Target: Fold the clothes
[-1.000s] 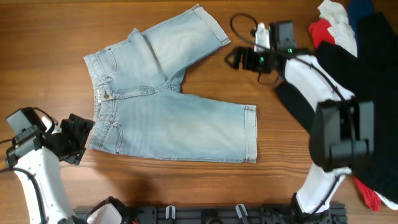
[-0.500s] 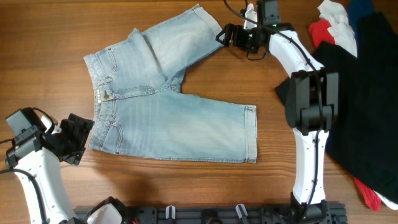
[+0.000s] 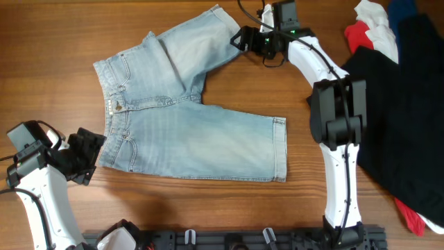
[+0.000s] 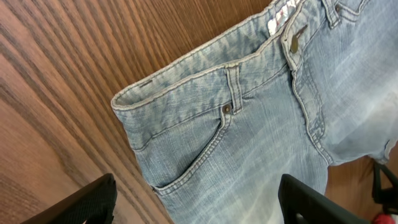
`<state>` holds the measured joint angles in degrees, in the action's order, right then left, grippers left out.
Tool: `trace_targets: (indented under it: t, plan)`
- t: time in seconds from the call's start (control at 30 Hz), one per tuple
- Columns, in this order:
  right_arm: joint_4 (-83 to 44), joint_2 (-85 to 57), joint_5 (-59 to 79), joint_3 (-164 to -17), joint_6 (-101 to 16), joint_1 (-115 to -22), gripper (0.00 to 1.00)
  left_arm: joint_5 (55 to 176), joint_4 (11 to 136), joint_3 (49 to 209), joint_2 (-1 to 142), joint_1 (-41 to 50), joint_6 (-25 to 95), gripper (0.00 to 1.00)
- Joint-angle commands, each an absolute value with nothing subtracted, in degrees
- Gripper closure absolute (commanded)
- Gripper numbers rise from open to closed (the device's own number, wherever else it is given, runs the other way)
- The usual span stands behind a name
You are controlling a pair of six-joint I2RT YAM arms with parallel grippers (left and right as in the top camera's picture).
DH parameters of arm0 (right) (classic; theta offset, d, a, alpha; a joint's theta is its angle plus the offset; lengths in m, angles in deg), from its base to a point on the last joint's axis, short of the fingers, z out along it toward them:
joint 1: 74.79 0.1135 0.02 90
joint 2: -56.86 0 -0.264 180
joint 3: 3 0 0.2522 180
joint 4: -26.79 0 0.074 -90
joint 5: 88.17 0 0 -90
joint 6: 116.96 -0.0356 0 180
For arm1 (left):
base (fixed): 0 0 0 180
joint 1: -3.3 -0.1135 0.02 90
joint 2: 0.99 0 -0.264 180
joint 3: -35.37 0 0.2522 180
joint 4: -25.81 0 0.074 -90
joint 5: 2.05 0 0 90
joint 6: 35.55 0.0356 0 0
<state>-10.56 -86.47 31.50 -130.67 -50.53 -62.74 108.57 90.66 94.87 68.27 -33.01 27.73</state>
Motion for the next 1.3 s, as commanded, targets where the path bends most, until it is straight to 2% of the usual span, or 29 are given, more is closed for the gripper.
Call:
trace_targets:
  t: [0.0,0.03,0.07,0.13,0.17,0.5,0.97,1.27]
  plan:
    - [-10.21,-89.36,28.84,-131.08,-53.09,-62.33,0.49,108.27,90.84,95.72,67.59,-32.9,29.65,0.17]
    - [-9.91,-89.36,28.79,-131.08,-53.09,-62.48,0.58,108.27,90.84,95.72,67.59,-32.9,29.65,0.17]
    - [-9.84,-89.36,28.6,-131.08,-53.09,-62.65,0.74,108.27,90.86,95.72,67.59,-32.9,29.65,0.17]
    - [-9.86,-89.36,28.18,-131.08,-53.09,-62.85,0.94,108.27,90.86,95.72,67.59,-32.9,29.65,0.17]
    - [-9.89,-89.36,28.14,-131.08,-53.04,-62.96,0.96,108.27,90.86,95.72,67.59,-32.9,29.65,0.17]
    - [-13.43,-88.72,25.52,-131.08,-53.09,-63.68,0.96,108.27,90.86,95.72,67.59,-32.9,29.65,0.17]
    - [-42.19,-76.98,-5.76,-131.08,-50.29,-68.53,0.96,108.27,90.88,95.72,67.59,-32.9,29.87,0.17]
    - [-54.93,-76.63,-8.86,-131.08,-50.09,-69.67,0.95,108.27,90.86,95.72,67.59,-32.9,30.07,0.17]
